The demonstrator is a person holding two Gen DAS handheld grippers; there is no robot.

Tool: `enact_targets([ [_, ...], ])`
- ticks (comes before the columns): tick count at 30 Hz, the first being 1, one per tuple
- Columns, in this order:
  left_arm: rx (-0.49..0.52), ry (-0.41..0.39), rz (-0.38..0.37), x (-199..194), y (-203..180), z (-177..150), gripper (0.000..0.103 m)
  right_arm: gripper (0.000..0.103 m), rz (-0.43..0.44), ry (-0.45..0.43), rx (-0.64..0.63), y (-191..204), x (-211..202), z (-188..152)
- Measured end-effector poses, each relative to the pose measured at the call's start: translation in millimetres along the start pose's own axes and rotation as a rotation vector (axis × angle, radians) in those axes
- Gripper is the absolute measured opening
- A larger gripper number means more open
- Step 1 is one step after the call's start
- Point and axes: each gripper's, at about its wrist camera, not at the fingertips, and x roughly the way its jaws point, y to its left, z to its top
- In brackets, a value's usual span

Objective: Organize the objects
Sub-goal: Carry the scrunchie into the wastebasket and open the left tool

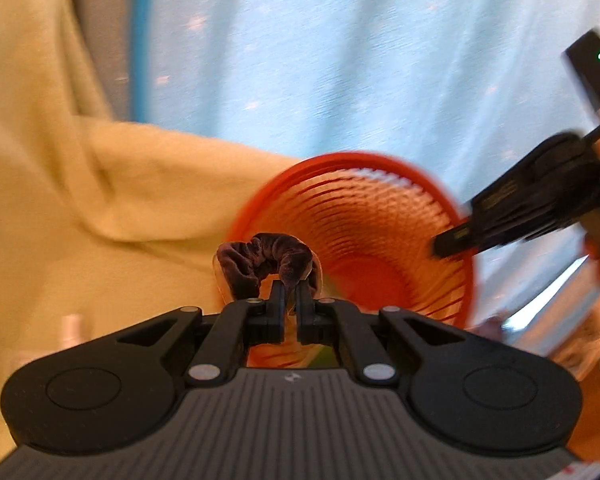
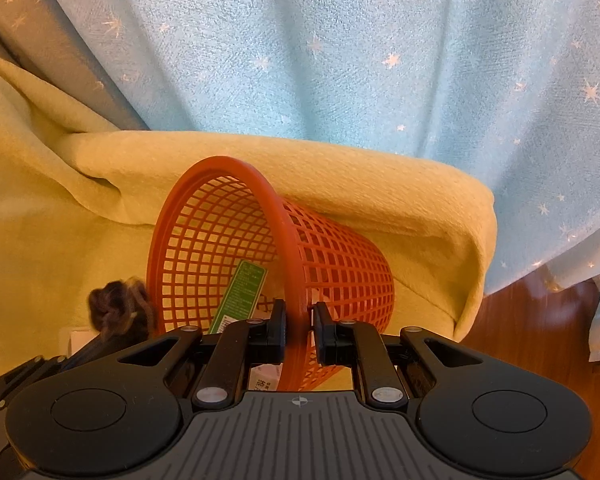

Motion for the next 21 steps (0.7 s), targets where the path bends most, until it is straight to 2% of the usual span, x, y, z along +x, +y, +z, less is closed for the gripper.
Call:
enact_targets([
  [1, -0.016, -0.002, -0.015, 1, 0, 3, 0.007, 0.010, 0.000, 0.000, 0.000, 0, 0, 0],
  [3, -0.034, -0.010, -0.039, 1, -1, 6, 0.025, 0.010, 0.000, 0.000, -0.001, 0, -1, 0],
  [4, -0.034, -0.012, -0.034, 2, -1, 8, 0.029, 0.010, -0.001, 0.001, 0.000, 0, 0, 0],
  [10, -0.064, 0.011, 0.037, -3, 11, 2, 0.030, 0.010, -0.001, 0.000, -0.003, 1, -1, 0],
  [21, -0.129, 0.093, 0.305, -34, 73, -39, 0.045, 0.010, 0.003, 0.002, -0.006, 0, -2, -1],
])
